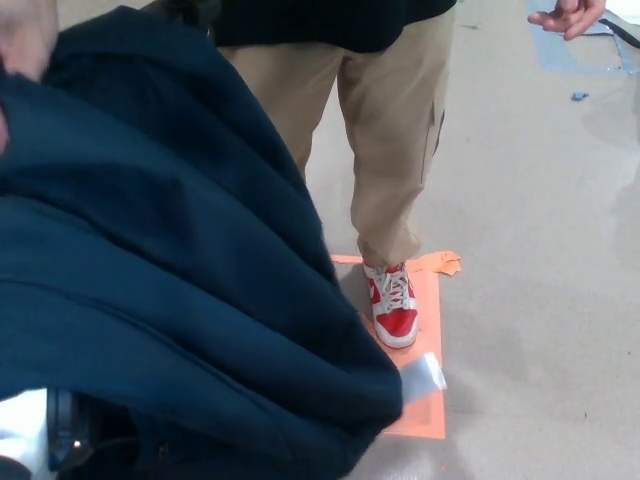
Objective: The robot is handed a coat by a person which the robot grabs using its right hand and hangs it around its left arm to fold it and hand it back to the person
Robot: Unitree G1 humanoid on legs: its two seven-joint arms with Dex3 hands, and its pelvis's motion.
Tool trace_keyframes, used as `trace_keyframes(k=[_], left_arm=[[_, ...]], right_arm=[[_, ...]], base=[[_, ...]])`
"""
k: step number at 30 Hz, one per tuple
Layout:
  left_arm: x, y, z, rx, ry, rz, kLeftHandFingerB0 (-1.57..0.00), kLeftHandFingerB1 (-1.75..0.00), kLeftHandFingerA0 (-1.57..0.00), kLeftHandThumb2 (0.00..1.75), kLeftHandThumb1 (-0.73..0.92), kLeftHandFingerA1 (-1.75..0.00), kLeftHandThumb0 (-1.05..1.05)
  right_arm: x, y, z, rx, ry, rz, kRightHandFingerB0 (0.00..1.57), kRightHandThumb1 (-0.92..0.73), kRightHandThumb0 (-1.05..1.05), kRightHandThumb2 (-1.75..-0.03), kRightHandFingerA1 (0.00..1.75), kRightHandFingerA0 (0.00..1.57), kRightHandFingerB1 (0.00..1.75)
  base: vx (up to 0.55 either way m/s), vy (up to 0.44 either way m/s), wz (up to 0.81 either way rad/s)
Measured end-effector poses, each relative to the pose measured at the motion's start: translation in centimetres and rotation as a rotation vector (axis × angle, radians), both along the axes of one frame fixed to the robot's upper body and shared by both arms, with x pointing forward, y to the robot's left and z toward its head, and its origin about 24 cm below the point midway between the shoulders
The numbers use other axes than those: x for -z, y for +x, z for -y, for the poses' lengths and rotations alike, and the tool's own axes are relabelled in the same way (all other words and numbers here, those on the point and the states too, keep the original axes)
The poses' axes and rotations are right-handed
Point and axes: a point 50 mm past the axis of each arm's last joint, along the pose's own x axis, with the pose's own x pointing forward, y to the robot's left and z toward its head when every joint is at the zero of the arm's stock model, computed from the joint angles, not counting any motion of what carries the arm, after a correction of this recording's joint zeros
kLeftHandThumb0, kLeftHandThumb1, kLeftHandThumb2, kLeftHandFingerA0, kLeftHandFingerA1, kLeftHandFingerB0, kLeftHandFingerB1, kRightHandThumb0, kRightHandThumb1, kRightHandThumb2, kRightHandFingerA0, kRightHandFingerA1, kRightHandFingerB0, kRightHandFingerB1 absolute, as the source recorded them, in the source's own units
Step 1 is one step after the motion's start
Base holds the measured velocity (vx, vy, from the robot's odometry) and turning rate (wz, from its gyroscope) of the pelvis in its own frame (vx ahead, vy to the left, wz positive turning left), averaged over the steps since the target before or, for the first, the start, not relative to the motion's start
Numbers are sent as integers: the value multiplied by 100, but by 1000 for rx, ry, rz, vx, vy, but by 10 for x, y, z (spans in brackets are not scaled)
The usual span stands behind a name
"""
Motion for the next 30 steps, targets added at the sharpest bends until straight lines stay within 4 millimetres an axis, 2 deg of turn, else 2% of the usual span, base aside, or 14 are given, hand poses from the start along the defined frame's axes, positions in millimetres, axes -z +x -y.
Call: trace_keyframes(k=[6, 7, 9, 10, 13, 17, 18, 20, 21, 22, 25, 26, 27, 30], left_arm=[[-3, 1, -1, -1, 1, 9, -16, -37, 0, 105, 72, -28, -84], [-4, 1, -1, -1, 1, 10, -16, -37, 0, 105, 72, -28, -85], [-4, 1, -1, -1, 1, 11, -16, -35, 0, 106, 72, -27, -85], [-4, 1, -1, -1, 1, 12, -15, -34, 0, 106, 73, -27, -86], [-5, 1, 0, 0, 3, 14, -17, -39, 0, 106, 72, -31, -82], [-5, 1, 0, 2, 8, 15, -14, -30, 0, 106, 75, -25, -88], [-5, 1, 0, 2, 8, 15, -15, -30, 0, 106, 73, -24, -85], [-5, 1, 0, 3, 7, 15, -14, -28, 0, 106, 74, -23, -87], [-5, 1, 0, 3, 7, 15, -13, -28, -3, 106, 73, -26, -87], [-5, 1, 0, 3, 7, 15, -13, -27, -4, 105, 73, -26, -87], [-4, 1, 0, 2, 7, 15, -10, -27, -8, 105, 73, -27, -87], [-4, 0, 0, 2, 7, 14, -10, -31, -7, 104, 72, -30, -85], [-3, 0, 0, 1, 8, 12, -10, -31, -8, 105, 72, -28, -86], [1, -1, -1, 0, 9, 4, -9, -31, -9, 104, 72, -28, -86]], right_arm=[[0, 1, 0, -2, -2, 1, 3, -56, -81, -98, 20, 0, 20], [0, 1, 0, -1, -2, 2, 1, -73, -87, -62, 25, 1, 24], [-1, 1, 0, 1, 2, 3, 2, -74, -85, -63, 25, 2, 24], [-1, 1, 0, 1, 2, 3, 5, -56, -80, -99, 22, 0, 21], [-1, 2, 0, -2, 2, 4, 6, -60, -84, -98, 21, 2, 19], [-2, 3, -1, -5, 2, 8, 3, -56, -81, -99, 21, 0, 19], [-2, 3, -1, -6, 2, 8, 2, -74, -86, -62, 25, 1, 24], [-1, 3, -1, -9, 3, 7, 2, -75, -86, -63, 25, 2, 24], [-1, 3, -1, -12, 4, 6, 5, -60, -85, -99, 20, 3, 18], [-1, 3, -1, -14, 4, 5, 10, -65, -92, -99, 19, 9, 14], [-1, 3, -1, -22, 4, 2, 10, -63, -91, -99, 19, 8, 16], [-1, 3, -1, -22, 4, 2, 7, -60, -85, -98, 20, 4, 18], [-1, 3, -1, -22, 6, 2, 10, -63, -91, -98, 18, 9, 14], [-1, 2, -1, -22, 10, -1, 10, -62, -89, -98, 20, 8, 16]], base=[[0, 0, 0], [0, 0, 0], [0, 0, 0], [0, 0, 0], [0, 0, 0], [0, 0, 0], [0, 0, 0], [0, 0, 0], [0, 0, 0], [0, 0, 0], [0, 0, 0], [0, 0, 0], [0, 0, 0], [0, 0, 0]])
